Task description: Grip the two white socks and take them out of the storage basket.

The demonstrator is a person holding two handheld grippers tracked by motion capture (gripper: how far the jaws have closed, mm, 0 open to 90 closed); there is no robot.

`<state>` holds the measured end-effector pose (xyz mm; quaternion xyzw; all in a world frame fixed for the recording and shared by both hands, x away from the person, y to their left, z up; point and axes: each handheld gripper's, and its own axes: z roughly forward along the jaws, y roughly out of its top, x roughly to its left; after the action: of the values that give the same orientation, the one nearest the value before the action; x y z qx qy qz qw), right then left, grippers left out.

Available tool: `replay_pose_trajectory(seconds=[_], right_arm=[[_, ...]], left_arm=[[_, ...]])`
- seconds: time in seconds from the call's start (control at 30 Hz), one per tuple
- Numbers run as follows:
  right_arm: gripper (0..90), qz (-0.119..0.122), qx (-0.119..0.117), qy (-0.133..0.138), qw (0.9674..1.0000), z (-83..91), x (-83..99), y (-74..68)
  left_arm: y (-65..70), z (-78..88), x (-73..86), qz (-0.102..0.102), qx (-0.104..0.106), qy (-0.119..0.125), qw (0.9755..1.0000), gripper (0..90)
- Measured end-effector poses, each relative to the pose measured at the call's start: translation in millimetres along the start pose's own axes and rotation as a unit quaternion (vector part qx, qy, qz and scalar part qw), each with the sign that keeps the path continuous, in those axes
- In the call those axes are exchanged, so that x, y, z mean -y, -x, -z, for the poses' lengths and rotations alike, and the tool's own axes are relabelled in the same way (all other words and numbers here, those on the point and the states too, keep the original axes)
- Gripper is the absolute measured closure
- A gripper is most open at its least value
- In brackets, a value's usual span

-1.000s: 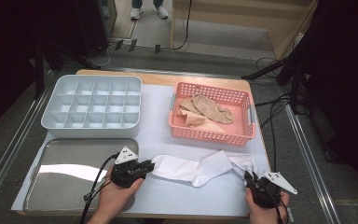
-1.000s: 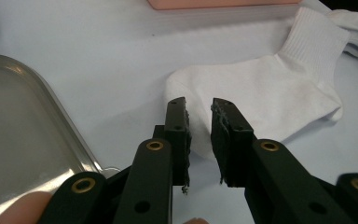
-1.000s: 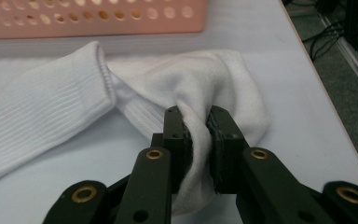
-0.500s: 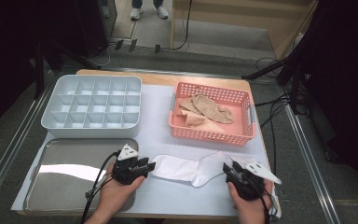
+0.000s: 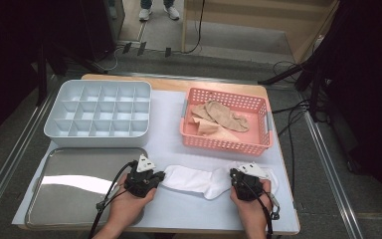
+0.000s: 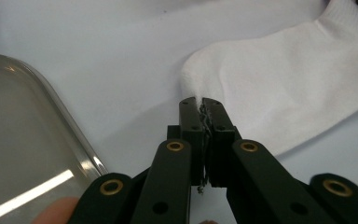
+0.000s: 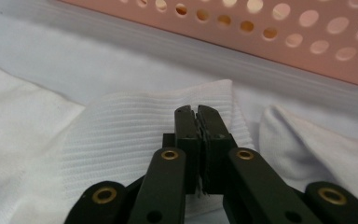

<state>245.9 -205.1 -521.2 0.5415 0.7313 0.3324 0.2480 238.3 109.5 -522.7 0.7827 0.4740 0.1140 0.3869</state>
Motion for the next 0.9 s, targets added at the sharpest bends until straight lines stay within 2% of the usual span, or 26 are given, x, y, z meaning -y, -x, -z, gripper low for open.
replay_pose_trajectory(seconds=[0.03, 0.13, 0.27, 0.3, 0.37, 0.4, 0.43, 0.47, 0.57, 0.63, 0.73, 0.77, 0.83, 0.87, 0.9], right_arm=[[89.6, -0.002, -0.006, 0.005, 1.0, -0.5, -2.4, 1.4], [90.0, -0.01, 0.0, 0.028, 0.9995, -2.2, -11.3, 5.2], [89.7, -0.021, 0.002, 0.033, 0.9992, -8.6, -19.0, 11.1], [87.7, -0.028, -0.009, 0.022, 0.9993, -12.1, -18.8, 12.8], [71.7, -0.035, -0.03, 0.014, 0.9988, -14.0, -18.2, 16.0], [67.8, -0.042, -0.043, 0.026, 0.9978, -9.3, -18.5, 19.7], [67.3, -0.068, -0.054, 0.048, 0.995, 4.8, -19.5, 28.5], [66.6, -0.078, -0.057, 0.06, 0.9935, 12.8, -20.0, 34.9], [63.3, -0.106, -0.043, 0.077, 0.9905, 44.3, -15.7, 59.6], [54.9, -0.106, -0.028, 0.064, 0.9919, 54.9, -5.0, 68.8], [40.7, -0.091, 0.006, 0.035, 0.9952, 52.1, 14.5, 70.5], [40.0, -0.091, 0.018, 0.022, 0.9955, 46.6, 21.7, 71.0], [45.7, -0.086, 0.029, 0.007, 0.9958, 38.7, 27.5, 70.5], [53.2, -0.068, 0.045, 0.006, 0.9966, 36.6, 28.9, 68.0], [65.1, -0.042, 0.061, 0.008, 0.9972, 36.7, 28.9, 66.5]], left_arm=[[-1.6, 0.3, -2.3, 0.001, 0.0, 0.002, 1.0, 89.9], [-6.2, 0.8, -9.6, 0.011, -0.002, 0.017, 0.9998, 90.0], [-8.8, -4.7, -14.4, 0.012, 0.0, 0.01, 0.9999, 89.8], [-8.9, -5.9, -14.2, 0.011, 0.001, 0.006, 0.9999, 89.4], [-9.6, -6.7, -12.8, 0.013, 0.003, 0.007, 0.9999, 83.8], [-10.6, -3.9, -11.8, 0.018, 0.005, 0.014, 0.9997, 79.9], [-10.9, -2.0, -11.2, 0.021, 0.005, 0.019, 0.9996, 73.3], [-12.2, 1.3, -10.6, 0.022, 0.005, 0.024, 0.9995, 69.8], [-15.5, 11.8, -7.8, 0.032, 0.007, 0.041, 0.9986, 63.3], [-16.9, 18.2, -5.7, 0.04, 0.015, 0.056, 0.9975, 62.0], [-16.8, 23.9, -3.2, 0.04, 0.024, 0.065, 0.9968, 61.5], [-16.4, 25.1, -2.1, 0.04, 0.027, 0.067, 0.9966, 61.5], [-15.6, 26.0, -0.5, 0.037, 0.029, 0.067, 0.9966, 61.5], [-15.8, 26.4, 0.7, 0.037, 0.033, 0.064, 0.9967, 61.5], [-16.0, 26.3, 1.5, 0.038, 0.034, 0.064, 0.9967, 61.6]])
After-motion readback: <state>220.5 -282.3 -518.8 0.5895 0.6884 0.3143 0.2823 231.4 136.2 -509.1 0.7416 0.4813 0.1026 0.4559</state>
